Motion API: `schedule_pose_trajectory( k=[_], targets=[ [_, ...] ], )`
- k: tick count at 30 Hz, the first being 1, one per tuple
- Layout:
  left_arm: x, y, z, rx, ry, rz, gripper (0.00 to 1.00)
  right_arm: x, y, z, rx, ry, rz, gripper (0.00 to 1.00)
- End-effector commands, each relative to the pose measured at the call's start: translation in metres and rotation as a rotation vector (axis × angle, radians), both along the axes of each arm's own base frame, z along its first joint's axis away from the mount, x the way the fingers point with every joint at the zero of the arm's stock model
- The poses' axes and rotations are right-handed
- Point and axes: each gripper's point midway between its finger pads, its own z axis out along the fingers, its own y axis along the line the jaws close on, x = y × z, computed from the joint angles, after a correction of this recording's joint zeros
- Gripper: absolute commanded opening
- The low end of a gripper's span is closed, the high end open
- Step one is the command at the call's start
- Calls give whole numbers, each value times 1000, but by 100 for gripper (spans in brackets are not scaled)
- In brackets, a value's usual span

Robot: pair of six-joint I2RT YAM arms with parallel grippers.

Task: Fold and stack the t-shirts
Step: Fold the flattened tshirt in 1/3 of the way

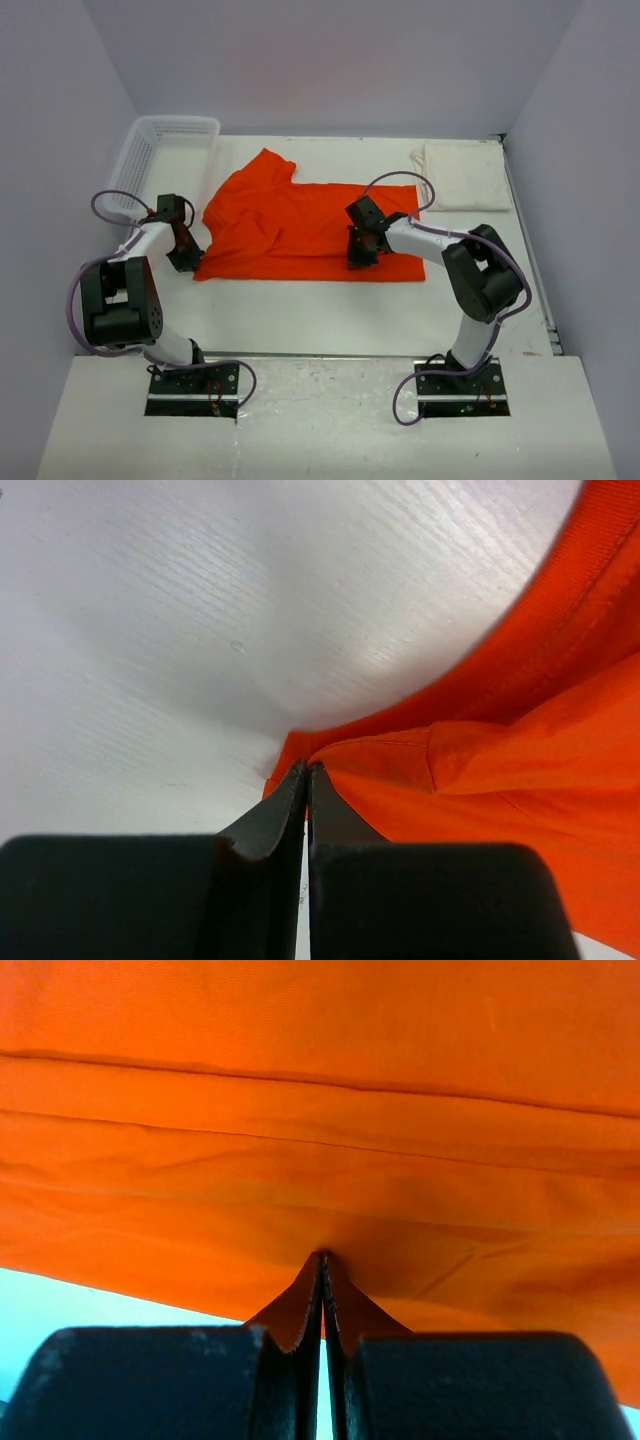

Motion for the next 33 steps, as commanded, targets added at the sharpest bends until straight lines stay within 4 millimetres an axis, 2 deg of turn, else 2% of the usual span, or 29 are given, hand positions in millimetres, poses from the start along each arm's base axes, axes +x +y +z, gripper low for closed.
schedule_pose_trajectory(
  k=[1,9,14,18,20,24,26,27,30,32,33],
  targets=[
    [8,20,3,88,-5,35,0,-14,-31,-16,-135,27,-65,0],
    [-10,30,-7,153,55,50,0,-21,-42,-18,-167,34,-81,0],
    [-7,31,-4,157,43,47,0,-22,-43,-14,-165,24,-77,0],
    [-3,27,1,139,16,31,0,-17,-36,-7,-136,-2,-34,0],
    [3,24,13,145,-28,20,0,-13,-31,0,-122,-20,0,0],
    [10,25,53,206,-150,45,1,-5,-27,21,-115,-75,21,0],
    [11,26,68,217,-188,59,2,-1,-24,34,-101,-104,33,0],
    [14,26,84,234,-237,64,3,1,-23,46,-89,-127,33,0],
    [21,19,106,254,-308,38,6,5,-25,71,-85,-180,35,0],
    [26,10,111,248,-324,1,5,9,-27,85,-95,-208,39,2],
    [30,-2,109,231,-321,-42,4,10,-29,92,-101,-227,37,6]
  ],
)
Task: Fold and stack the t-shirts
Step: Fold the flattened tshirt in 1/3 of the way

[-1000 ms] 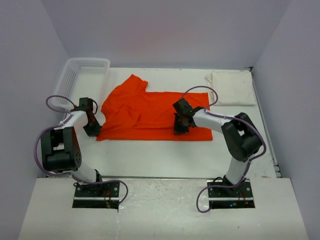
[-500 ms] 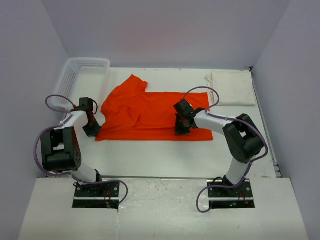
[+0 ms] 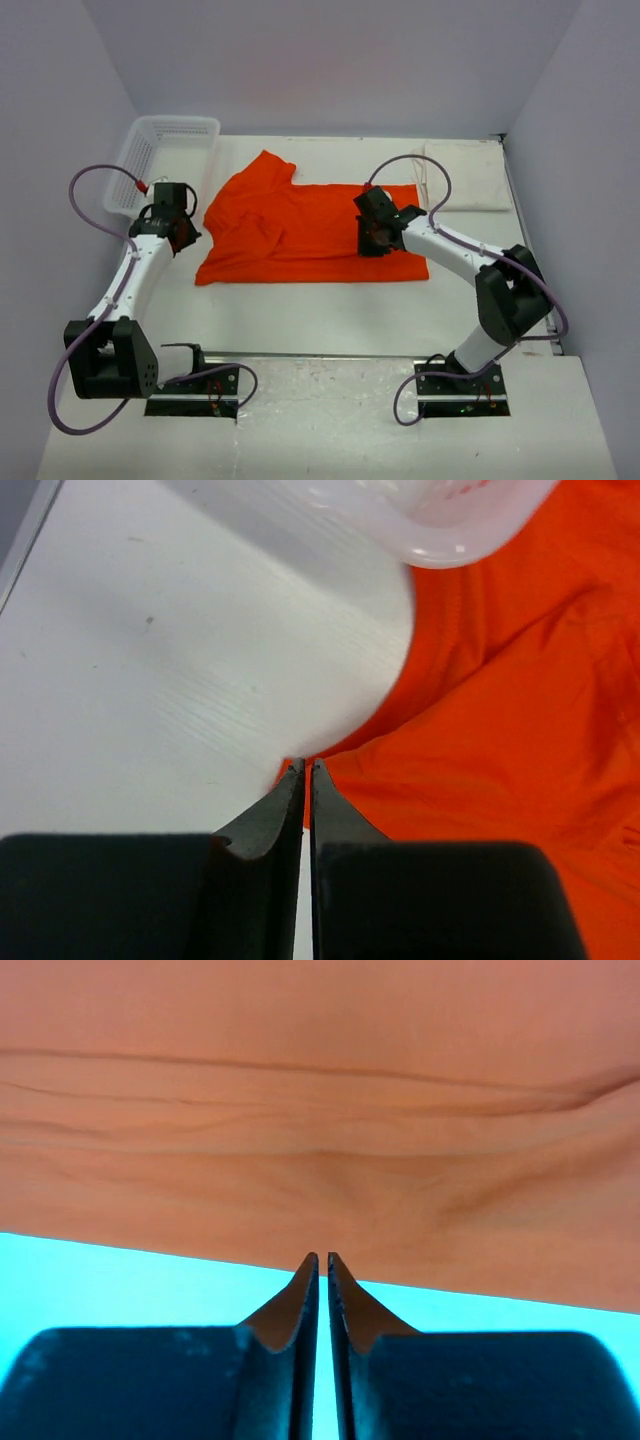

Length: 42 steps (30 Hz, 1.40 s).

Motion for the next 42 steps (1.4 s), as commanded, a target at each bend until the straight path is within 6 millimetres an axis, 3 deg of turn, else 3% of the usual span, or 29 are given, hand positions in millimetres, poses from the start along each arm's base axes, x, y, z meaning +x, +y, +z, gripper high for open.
schedule_pose_trajectory(
  k=[1,2,3,5,6,7,8,9,12,17,23,27,31,37,42],
  targets=[
    [16,-22,16,9,-36,-77,3,16,-4,50,-18,-127,11,9],
    [20,-38,14,-44,-36,-139,2,17,-6,54,-26,-136,8,14],
    [27,-52,11,-65,-40,-192,0,20,-10,58,-47,-157,0,46],
    [35,-77,8,-142,-53,-276,0,26,-15,63,-80,-176,0,67],
    [45,-88,4,-169,-66,-313,0,30,-18,65,-102,-188,-4,65],
    [47,-94,0,-195,-59,-332,0,37,-20,64,-116,-188,-3,48],
    [53,-105,-5,-222,-47,-358,0,41,-23,63,-122,-174,-17,12],
    [60,-110,-4,-229,-64,-380,0,44,-22,64,-115,-158,-25,0],
    [70,-118,-18,-238,-31,-390,0,51,-20,44,-124,-122,-24,0],
    [72,-128,-42,-247,39,-432,0,42,-2,5,-65,-25,26,0],
    [71,-117,-65,-189,110,-399,0,23,-7,-26,-70,18,23,0],
    [69,-107,-77,-150,156,-344,0,19,-11,-34,-73,25,14,0],
    [54,-93,-100,-104,256,-277,0,13,-11,-43,-72,44,9,0],
    [32,-95,-122,-137,342,-257,0,6,-9,-56,-49,72,3,0],
    [17,-95,-126,-154,395,-222,0,-7,-7,-66,-24,109,-10,0]
  ],
)
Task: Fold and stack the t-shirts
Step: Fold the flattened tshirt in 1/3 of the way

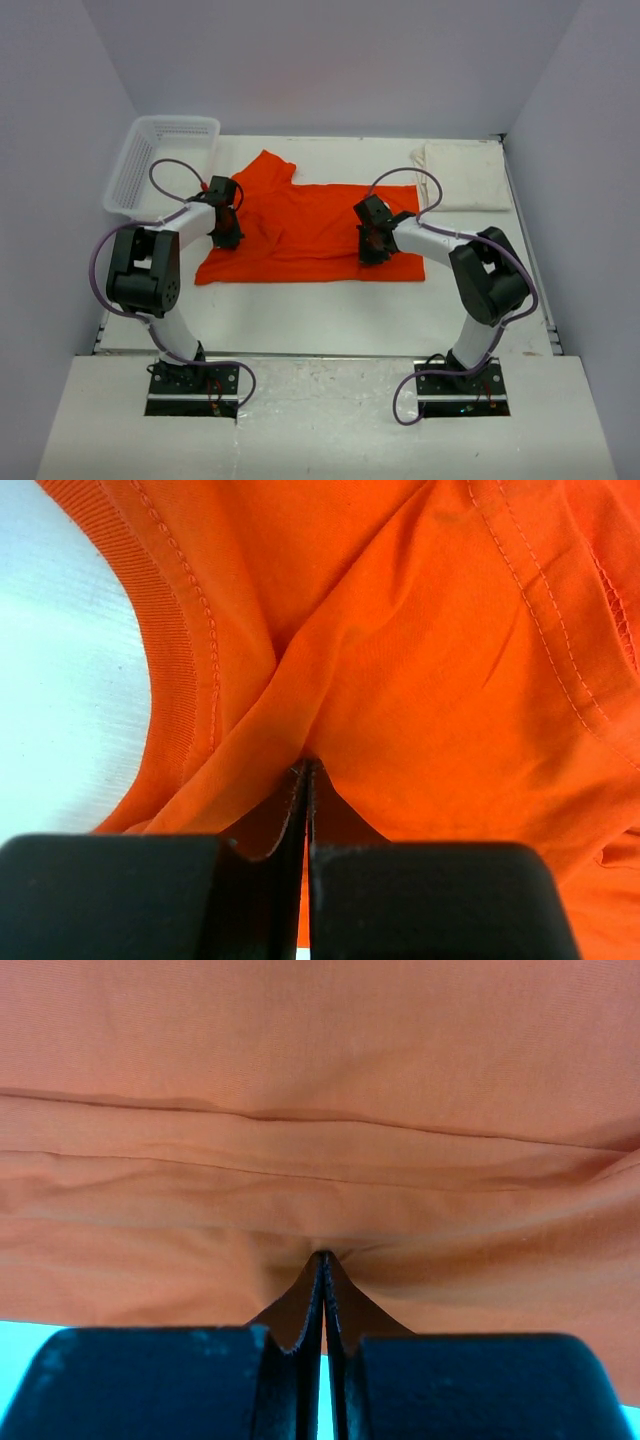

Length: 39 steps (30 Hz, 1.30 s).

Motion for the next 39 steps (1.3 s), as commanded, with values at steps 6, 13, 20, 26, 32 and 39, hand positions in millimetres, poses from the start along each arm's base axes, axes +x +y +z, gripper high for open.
schedule_pose_trajectory(
  k=[6,13,20,26,32,39],
  targets=[
    [-61,14,-18,62,254,79,0,-41,3,-27,6,93,-21,0],
    [-99,17,-19,75,398,93,0,-70,-5,-18,10,95,-62,0],
    [-124,15,-8,41,411,122,0,-109,-15,-17,-4,117,-106,0],
    [-143,20,-5,-25,409,150,0,-133,-18,-20,-17,134,-125,0],
    [-153,31,-4,-6,427,153,0,-162,-11,-18,-22,147,-121,0],
    [-154,37,-2,-18,422,165,0,-190,3,-10,-29,155,-101,0]
  ],
)
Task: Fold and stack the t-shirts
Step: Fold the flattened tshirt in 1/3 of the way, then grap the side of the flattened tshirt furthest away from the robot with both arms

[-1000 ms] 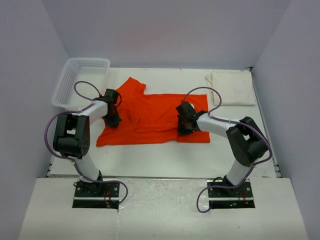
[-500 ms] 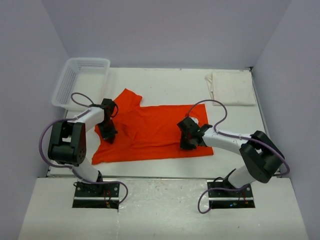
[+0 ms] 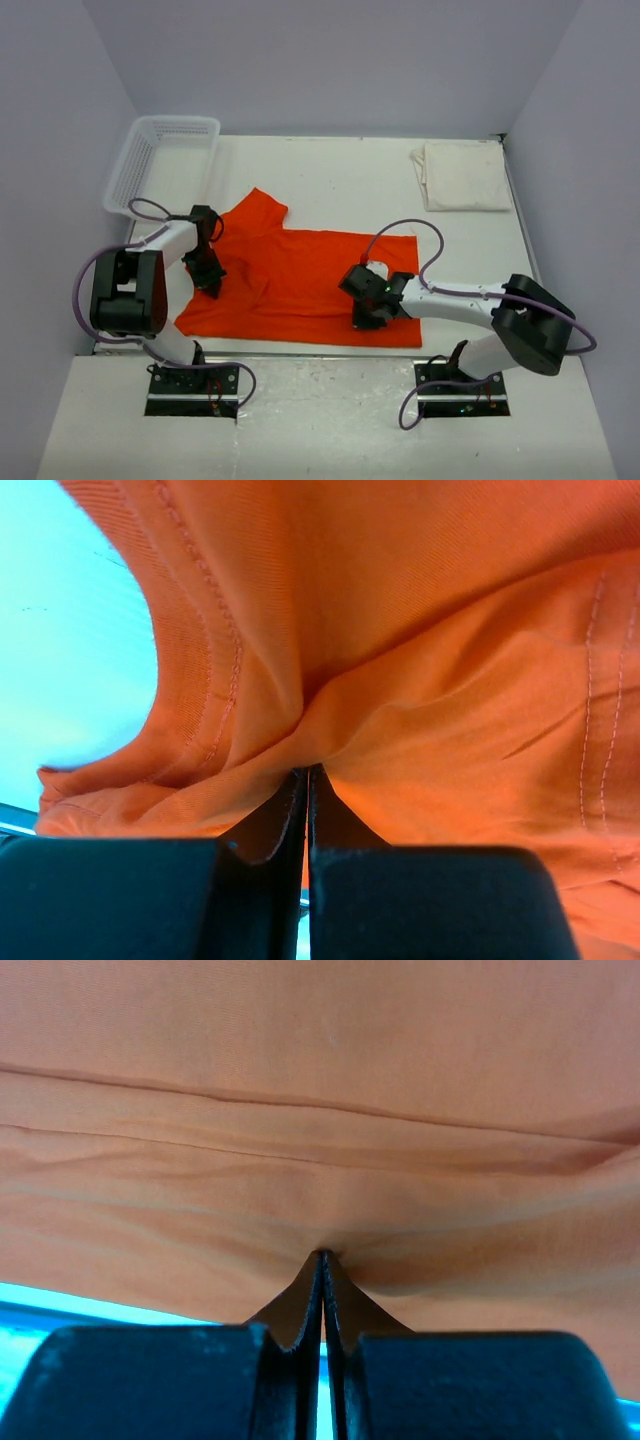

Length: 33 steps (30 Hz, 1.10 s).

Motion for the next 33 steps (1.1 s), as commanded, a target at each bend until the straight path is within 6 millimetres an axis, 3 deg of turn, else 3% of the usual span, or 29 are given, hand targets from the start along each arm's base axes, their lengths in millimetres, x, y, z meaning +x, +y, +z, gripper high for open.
schedule_pose_trajectory(
  k=[1,7,12,15,20,22,24,25,26,27,28,29,30,31,32,33],
  targets=[
    [-13,5,2,-2,28,-11,0,-26,-23,-8,-110,57,-62,0],
    [-21,-3,10,-45,-15,6,0,-42,-23,-4,-147,56,-64,0],
    [-22,-1,19,-34,-43,9,0,-35,-26,6,-162,13,-80,0],
    [-20,2,32,-19,-80,8,0,-25,-28,24,-165,-55,-57,0],
    [6,8,82,42,-263,2,0,3,-29,74,-181,-219,-4,1],
    [29,5,113,62,-377,3,0,19,-22,101,-168,-284,28,8],
    [59,-4,142,21,-514,-37,0,42,-21,128,-143,-319,22,23],
    [72,-11,150,-12,-561,-67,0,54,-24,135,-137,-335,14,58],
    [99,-28,165,-91,-669,-116,0,63,-25,139,-116,-326,13,73],
    [113,-32,173,-105,-721,-153,0,89,-44,146,-126,-331,-27,83],
    [131,-39,187,-135,-783,-174,5,108,-47,150,-96,-350,-44,90],
    [159,-51,183,-180,-816,-205,11,118,-45,153,-36,-328,-26,91],
    [175,-54,177,-189,-805,-228,16,153,-67,155,-41,-337,-83,91],
    [208,-62,162,-211,-759,-245,17,166,-78,153,-37,-314,-114,87],
    [219,-66,152,-224,-709,-278,15,191,-97,166,-25,-320,-174,85],
    [247,-73,168,-235,-748,-308,15,200,-103,151,-41,-269,-166,84]
  ],
)
